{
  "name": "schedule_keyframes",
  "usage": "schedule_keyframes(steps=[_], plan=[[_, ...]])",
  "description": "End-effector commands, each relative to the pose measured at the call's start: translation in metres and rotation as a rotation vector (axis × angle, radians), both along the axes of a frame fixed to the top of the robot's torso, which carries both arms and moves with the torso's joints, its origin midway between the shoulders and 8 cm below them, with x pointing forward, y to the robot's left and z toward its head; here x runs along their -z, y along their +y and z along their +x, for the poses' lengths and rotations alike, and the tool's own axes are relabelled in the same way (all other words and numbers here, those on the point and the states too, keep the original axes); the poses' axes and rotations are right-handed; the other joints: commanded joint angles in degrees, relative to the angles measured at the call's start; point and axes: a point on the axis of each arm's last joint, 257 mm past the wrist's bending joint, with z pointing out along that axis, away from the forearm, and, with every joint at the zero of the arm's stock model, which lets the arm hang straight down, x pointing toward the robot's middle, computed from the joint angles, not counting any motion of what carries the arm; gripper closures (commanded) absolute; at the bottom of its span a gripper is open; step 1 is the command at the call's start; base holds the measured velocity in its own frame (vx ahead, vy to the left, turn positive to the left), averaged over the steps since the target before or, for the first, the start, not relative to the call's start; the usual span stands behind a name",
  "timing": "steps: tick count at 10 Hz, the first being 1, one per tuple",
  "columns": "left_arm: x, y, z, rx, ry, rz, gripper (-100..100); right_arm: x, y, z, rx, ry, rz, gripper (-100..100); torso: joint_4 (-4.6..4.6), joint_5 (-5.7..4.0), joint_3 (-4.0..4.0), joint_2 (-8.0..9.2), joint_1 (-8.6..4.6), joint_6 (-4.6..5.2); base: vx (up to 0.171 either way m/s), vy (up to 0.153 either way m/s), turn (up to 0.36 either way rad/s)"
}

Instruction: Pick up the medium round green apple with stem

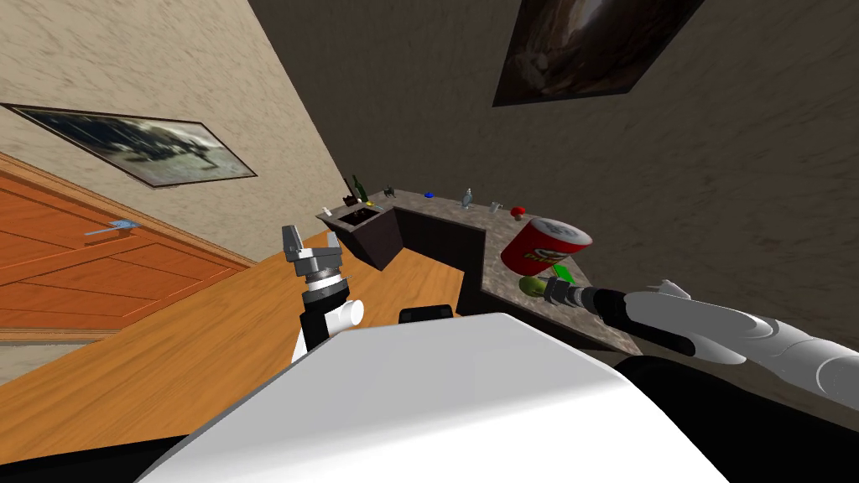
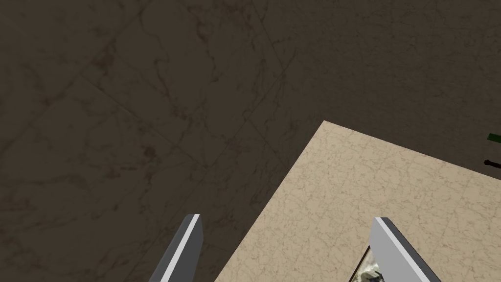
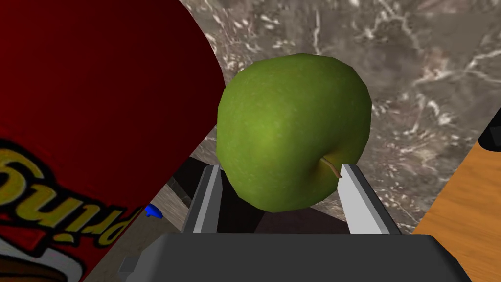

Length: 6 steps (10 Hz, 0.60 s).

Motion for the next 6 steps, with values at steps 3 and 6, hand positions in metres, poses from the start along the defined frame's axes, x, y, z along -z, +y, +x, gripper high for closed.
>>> schedule_keyframes(steps=[3, 6], plan=[[0.0, 0.0, 0.0, 0.0, 0.0, 0.0, 0, -0.013, 0.001, 0.015, -0.024, -0.001, 0.0, 100, 0.02, 0.03, 0.07, 0.12, 0.04, 0.09, -0.032, 0.011, -0.098], [0.0, 0.0, 0.0, 0.0, 0.0, 0.0, 0, -0.016, -0.001, 0.016, -0.026, -0.001, 0.0, 0, 0.06, 0.03, 0.14, 0.22, 0.11, 0.04, -0.037, 0.016, -0.03]])
